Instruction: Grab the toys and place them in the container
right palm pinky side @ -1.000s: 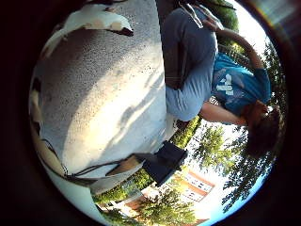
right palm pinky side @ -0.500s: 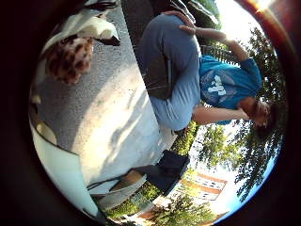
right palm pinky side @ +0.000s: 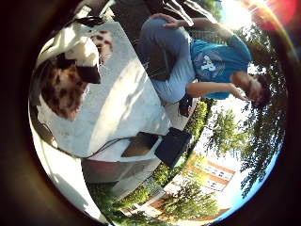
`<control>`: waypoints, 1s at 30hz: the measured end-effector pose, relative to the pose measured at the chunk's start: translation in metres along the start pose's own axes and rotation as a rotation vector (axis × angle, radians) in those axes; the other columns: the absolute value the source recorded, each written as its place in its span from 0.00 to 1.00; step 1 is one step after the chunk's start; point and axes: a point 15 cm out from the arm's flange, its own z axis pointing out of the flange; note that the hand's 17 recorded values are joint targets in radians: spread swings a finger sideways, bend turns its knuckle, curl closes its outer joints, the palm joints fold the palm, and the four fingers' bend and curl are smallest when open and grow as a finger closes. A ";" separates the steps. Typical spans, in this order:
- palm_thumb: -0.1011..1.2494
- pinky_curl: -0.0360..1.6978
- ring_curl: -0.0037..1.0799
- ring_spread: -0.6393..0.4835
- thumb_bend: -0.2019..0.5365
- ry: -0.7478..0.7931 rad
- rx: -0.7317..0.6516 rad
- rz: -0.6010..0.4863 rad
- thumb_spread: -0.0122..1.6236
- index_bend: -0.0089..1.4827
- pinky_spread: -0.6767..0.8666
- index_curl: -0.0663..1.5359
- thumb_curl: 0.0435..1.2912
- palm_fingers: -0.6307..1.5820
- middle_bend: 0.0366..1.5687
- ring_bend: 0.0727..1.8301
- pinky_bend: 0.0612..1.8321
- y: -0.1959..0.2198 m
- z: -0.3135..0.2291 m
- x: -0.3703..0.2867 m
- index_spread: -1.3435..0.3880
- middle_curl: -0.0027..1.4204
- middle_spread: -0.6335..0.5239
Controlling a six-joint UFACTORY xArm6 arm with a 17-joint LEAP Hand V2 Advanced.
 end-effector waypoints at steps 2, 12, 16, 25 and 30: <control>0.83 0.38 0.77 0.47 0.25 -0.035 0.013 0.002 0.69 0.45 0.54 0.17 0.46 0.69 0.75 0.76 0.87 0.009 -0.029 -0.026 0.18 0.75 0.34; 0.80 0.43 0.79 0.46 0.25 -0.235 0.044 -0.132 0.69 0.51 0.52 0.22 0.50 0.66 0.78 0.78 0.89 0.016 -0.150 -0.181 0.12 0.77 0.35; 0.80 0.44 0.80 0.45 0.25 -0.222 0.088 -0.117 0.69 0.52 0.52 0.24 0.51 0.66 0.79 0.79 0.90 -0.005 -0.192 -0.201 0.11 0.77 0.35; 0.80 0.47 0.80 0.45 0.25 -0.205 0.147 -0.020 0.69 0.52 0.51 0.31 0.53 0.64 0.82 0.80 0.90 -0.109 -0.221 -0.210 0.08 0.77 0.36; 0.75 0.49 0.81 0.45 0.23 -0.222 0.155 0.053 0.70 0.52 0.51 0.37 0.53 0.61 0.83 0.82 0.89 -0.159 -0.192 -0.218 0.07 0.77 0.36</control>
